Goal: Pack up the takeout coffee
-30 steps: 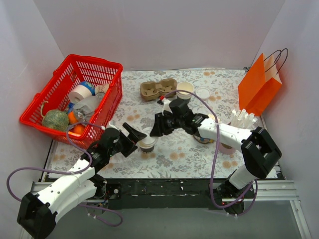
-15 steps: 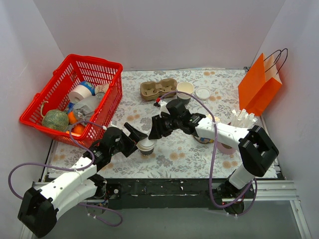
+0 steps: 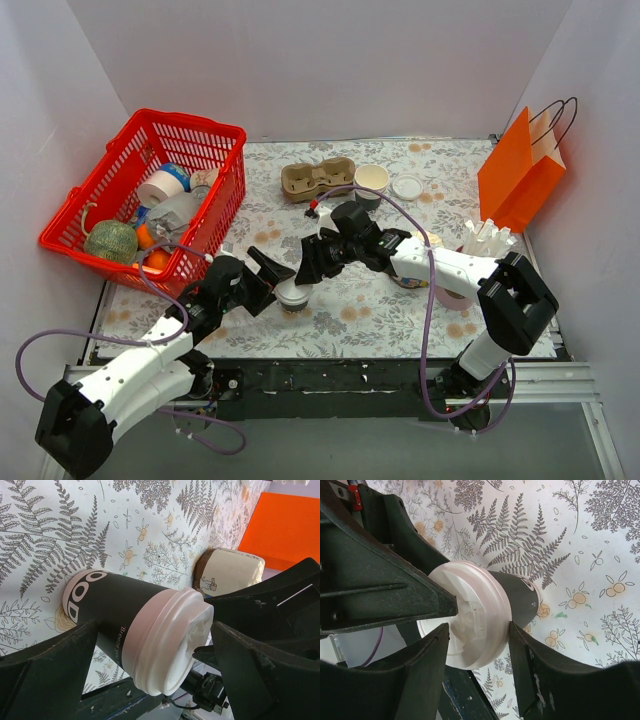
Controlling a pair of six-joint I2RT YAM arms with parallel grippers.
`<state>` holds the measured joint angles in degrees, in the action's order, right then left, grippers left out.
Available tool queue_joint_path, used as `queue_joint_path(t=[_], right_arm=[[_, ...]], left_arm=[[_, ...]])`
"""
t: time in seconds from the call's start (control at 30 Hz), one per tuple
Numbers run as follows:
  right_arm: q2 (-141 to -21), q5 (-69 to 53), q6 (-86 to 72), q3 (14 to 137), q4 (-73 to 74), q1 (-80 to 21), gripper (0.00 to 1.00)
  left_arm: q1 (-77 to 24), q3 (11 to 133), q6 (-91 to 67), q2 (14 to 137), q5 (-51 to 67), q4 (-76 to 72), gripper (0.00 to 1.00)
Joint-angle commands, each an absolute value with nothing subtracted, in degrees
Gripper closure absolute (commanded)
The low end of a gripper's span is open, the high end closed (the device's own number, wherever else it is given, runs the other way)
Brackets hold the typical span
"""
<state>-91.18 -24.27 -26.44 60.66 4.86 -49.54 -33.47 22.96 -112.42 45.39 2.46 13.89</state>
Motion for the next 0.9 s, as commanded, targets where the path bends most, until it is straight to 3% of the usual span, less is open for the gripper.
queue_joint_path(t=[0.0, 0.4, 0.73, 0.87], right_arm=[[-91.05, -23.21, -26.45, 62.4, 5.01, -50.1, 0.4], [-90.61, -19.86, -27.07, 61.17, 4.66, -50.1, 0.37], [-91.84, -21.45, -28.21, 61.35, 3.08, -51.41, 0.39], [-92.55, -20.04, -28.21, 61.7, 3.25, -52.21, 0.4]], left_arm=[[-33.22, 22.59, -113.73, 43.42, 1.76, 15.47, 0.04], [-33.31, 24.0, -110.39, 40.17, -1.4, 24.96, 0.03], [-33.22, 22.5, -109.95, 40.08, 3.95, 18.72, 0.03], [-33.22, 22.15, -109.69, 39.9, 4.83, 17.58, 0.1]])
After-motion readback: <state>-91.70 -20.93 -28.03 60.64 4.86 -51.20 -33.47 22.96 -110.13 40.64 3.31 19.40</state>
